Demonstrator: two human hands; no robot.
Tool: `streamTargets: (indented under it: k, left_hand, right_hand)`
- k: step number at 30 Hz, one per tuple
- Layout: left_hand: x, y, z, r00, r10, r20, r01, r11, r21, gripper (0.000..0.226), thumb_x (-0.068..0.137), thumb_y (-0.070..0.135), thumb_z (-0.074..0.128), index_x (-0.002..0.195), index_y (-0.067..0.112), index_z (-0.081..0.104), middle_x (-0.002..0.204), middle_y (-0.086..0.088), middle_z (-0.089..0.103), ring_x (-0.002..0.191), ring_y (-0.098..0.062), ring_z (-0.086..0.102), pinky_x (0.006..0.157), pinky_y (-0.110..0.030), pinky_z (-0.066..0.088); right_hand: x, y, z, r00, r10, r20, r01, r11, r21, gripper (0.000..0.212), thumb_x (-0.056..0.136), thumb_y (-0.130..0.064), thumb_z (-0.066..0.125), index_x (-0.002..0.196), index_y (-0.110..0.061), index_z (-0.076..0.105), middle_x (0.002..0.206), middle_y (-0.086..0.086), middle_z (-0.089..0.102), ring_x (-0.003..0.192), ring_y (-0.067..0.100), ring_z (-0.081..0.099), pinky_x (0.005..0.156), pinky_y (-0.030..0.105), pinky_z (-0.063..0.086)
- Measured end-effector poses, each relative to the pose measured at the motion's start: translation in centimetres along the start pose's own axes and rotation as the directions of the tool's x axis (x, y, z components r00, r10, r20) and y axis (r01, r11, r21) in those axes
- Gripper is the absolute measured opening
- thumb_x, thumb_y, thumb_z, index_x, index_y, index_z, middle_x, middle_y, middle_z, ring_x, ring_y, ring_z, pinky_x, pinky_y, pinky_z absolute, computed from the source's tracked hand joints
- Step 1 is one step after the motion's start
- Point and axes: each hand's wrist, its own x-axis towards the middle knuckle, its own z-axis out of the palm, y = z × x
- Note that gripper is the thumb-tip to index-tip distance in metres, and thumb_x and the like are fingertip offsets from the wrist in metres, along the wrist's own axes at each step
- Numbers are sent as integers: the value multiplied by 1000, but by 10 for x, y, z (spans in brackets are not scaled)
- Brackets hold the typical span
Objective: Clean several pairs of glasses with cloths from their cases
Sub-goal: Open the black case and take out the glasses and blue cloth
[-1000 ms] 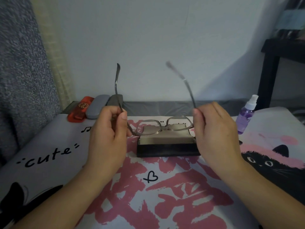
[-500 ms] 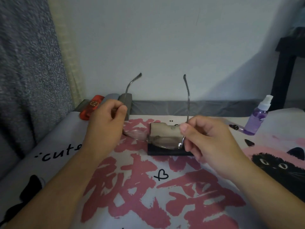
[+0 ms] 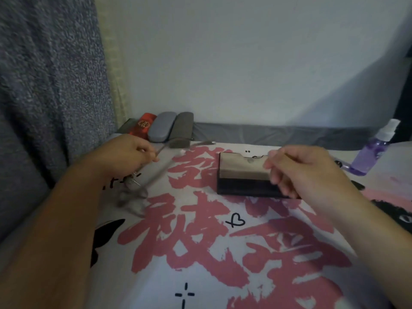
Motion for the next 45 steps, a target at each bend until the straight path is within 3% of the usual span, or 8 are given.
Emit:
streamTargets:
  k: [4, 10, 15, 22, 27, 33, 39, 45]
  left_hand:
    - [11, 10, 1, 998, 45, -49, -36, 982, 185, 17, 96, 25, 68, 82, 30, 76, 81, 5, 69, 77, -13, 61, 68, -25, 47]
    - [19, 30, 8, 968, 193, -158, -103, 885, 453, 10, 94, 39, 68, 98, 41, 77, 110, -1, 71, 105, -29, 61, 98, -48, 49]
    - [-18, 73, 32, 734, 529, -425, -442, 848, 291, 19, 100, 24, 57, 109, 23, 74, 100, 0, 64, 95, -23, 60, 84, -40, 51]
    - [-60, 100, 82, 775, 624, 101, -589, 655, 473, 53, 93, 67, 32, 121, 36, 65, 113, 15, 61, 107, -10, 55, 94, -37, 46]
    - [-55, 88, 75, 807, 552, 207, -581, 682, 445, 55, 89, 68, 54, 138, 44, 51, 123, 21, 46, 112, -5, 45, 95, -30, 45]
    - [-53, 83, 71, 825, 527, 203, -561, 720, 408, 42, 92, 58, 58, 131, 43, 56, 115, 21, 47, 109, -4, 51, 91, -29, 47]
    - [-54, 82, 72, 817, 551, 170, -571, 729, 378, 53, 88, 65, 55, 137, 44, 52, 122, 25, 42, 108, -1, 50, 90, -27, 48]
    - [-73, 103, 79, 677, 722, -144, -717, 691, 89, 46, 87, 63, 59, 124, 36, 57, 118, 26, 49, 109, 1, 53, 88, -23, 47]
  right_hand:
    - [23, 17, -12, 988, -134, -78, 95, 919, -383, 25, 99, -33, 62, 82, -19, 74, 80, 6, 71, 78, 24, 63, 72, 33, 50]
    - [38, 25, -22, 985, -94, 148, 161, 815, -556, 17, 93, -28, 71, 77, -29, 77, 70, -17, 70, 69, 1, 62, 57, 13, 42]
    - [35, 27, -23, 960, -30, 277, 197, 777, -598, 9, 90, -31, 75, 82, -34, 77, 65, -20, 67, 60, -7, 60, 55, 11, 43]
    - [37, 26, -20, 953, -86, 292, 289, 558, -778, 8, 88, -26, 71, 82, -29, 76, 87, -13, 65, 83, 8, 61, 81, 30, 54]
    - [41, 26, -19, 956, -37, 290, 269, 500, -823, 20, 83, -10, 60, 78, -25, 72, 91, -12, 64, 87, 14, 62, 80, 36, 56]
    - [44, 30, -26, 983, -77, 165, 162, 785, -598, 15, 86, -16, 72, 72, -23, 71, 74, -11, 64, 70, 5, 59, 61, 14, 43]
    - [33, 12, -52, 969, -131, -209, 137, 991, 12, 22, 91, -7, 61, 72, -17, 59, 62, 0, 52, 61, 16, 46, 58, 33, 36]
    - [6, -3, -39, 974, -215, 71, 188, 943, 275, 19, 95, -8, 65, 100, -24, 73, 82, 7, 64, 76, 18, 61, 69, 34, 47]
